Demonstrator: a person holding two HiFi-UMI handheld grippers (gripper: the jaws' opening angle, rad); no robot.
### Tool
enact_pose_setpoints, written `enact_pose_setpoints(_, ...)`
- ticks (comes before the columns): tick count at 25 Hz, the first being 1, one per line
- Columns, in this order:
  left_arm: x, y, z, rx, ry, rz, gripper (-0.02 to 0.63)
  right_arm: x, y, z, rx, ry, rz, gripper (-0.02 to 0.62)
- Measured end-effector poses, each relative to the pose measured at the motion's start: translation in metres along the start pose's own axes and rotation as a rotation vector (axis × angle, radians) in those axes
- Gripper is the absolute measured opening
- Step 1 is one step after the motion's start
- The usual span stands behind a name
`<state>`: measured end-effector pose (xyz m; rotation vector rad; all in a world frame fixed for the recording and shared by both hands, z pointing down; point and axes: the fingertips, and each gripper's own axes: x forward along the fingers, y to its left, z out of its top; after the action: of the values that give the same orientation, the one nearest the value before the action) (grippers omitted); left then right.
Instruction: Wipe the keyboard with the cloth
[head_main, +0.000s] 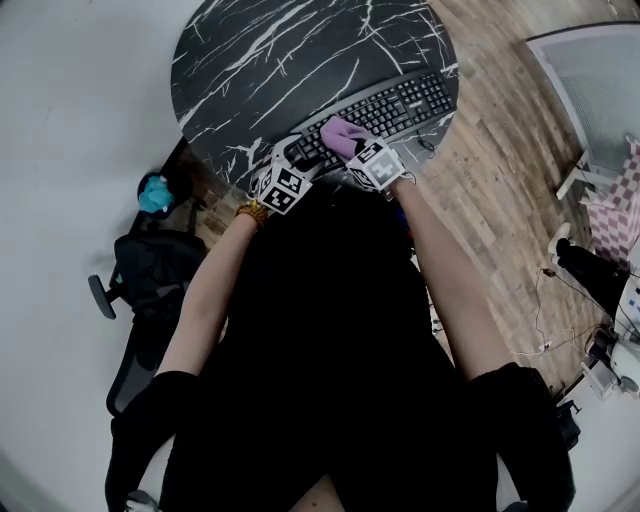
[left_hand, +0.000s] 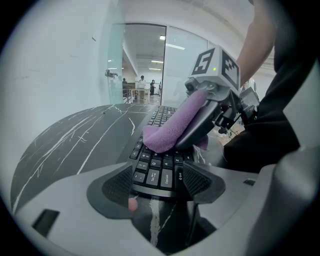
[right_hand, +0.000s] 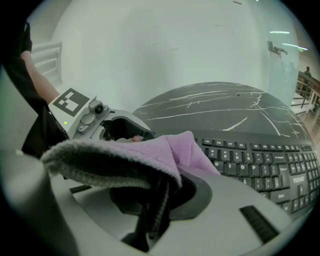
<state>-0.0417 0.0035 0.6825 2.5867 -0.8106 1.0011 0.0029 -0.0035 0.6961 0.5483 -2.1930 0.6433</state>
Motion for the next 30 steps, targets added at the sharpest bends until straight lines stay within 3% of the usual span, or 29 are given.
enact_pose_setpoints(15,0.001,0.000,-0.004,0.015,0.021,0.004,0.302,0.015,0.028,0.007,-0.050,0.031,0.074,0.074)
enact_pose_setpoints(26,0.002,0.001,-0.003,0.032,0.026,0.016,0.302,0.011,0.028,0.016,-0.009,0.058,0.091,0.075)
enact_pose_setpoints(30,0.003,-0.001,-0.003,0.036,0.033,0.012,0.302,-0.002,0.021,0.025,0.011,0.000,0.112,0.075)
